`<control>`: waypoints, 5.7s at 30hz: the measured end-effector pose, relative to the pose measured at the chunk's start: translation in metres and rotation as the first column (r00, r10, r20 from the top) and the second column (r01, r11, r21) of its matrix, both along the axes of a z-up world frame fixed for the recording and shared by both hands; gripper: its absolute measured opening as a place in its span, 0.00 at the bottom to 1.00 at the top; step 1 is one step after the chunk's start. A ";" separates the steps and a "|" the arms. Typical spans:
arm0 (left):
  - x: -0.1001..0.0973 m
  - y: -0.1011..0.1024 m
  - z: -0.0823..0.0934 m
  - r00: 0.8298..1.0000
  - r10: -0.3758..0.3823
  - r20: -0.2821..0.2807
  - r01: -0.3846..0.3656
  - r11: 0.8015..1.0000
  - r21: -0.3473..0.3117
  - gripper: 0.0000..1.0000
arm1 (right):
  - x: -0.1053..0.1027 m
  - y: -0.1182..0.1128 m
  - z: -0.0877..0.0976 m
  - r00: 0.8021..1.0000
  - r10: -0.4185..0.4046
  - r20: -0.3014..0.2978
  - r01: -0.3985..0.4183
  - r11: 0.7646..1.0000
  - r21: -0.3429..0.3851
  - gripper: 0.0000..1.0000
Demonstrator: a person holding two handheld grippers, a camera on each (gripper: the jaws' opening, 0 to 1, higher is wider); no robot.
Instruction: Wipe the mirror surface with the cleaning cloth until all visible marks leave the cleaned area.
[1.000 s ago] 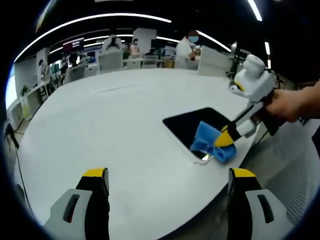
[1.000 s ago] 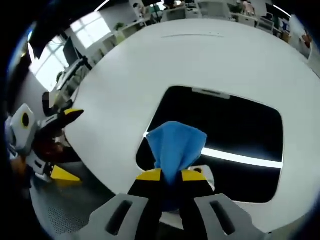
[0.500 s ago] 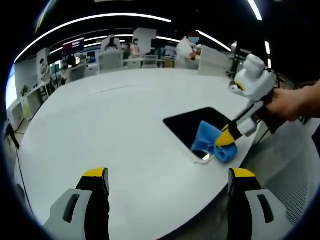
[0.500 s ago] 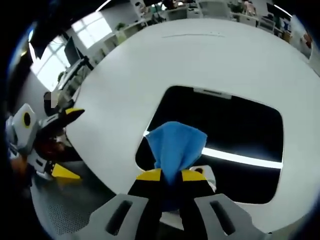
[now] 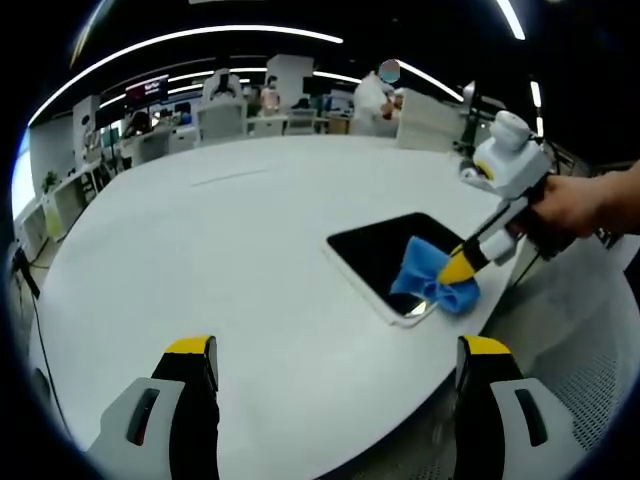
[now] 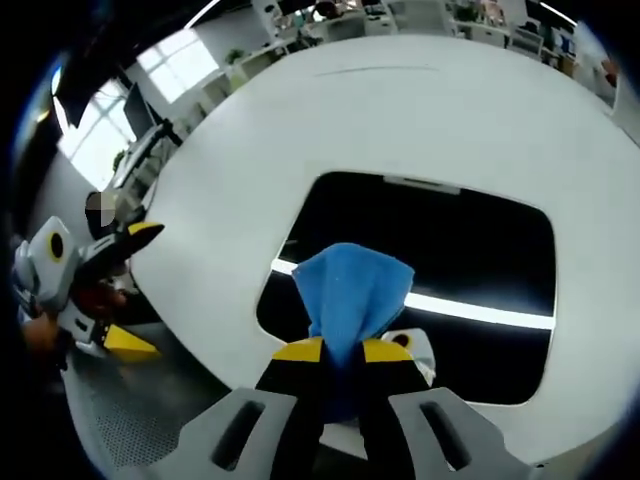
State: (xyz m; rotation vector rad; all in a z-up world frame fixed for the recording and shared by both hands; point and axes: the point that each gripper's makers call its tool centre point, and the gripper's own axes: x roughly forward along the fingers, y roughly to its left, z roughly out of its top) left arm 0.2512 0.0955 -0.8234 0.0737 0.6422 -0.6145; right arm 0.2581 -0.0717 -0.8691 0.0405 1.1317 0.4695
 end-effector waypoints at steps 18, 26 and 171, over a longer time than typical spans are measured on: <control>0.001 0.002 0.001 1.000 0.012 0.004 -0.012 1.000 -0.004 0.99 | -0.004 -0.017 0.001 1.000 -0.023 -0.006 0.023 1.000 -0.010 0.07; 0.001 0.003 0.001 1.000 0.019 0.004 -0.019 1.000 -0.006 0.99 | -0.001 -0.018 0.000 0.999 -0.043 -0.002 0.043 0.999 -0.011 0.07; 0.006 -0.003 0.005 0.999 0.030 0.042 -0.030 1.000 -0.003 0.99 | 0.129 -0.062 -0.001 0.996 -0.070 0.054 0.075 0.992 -0.100 0.06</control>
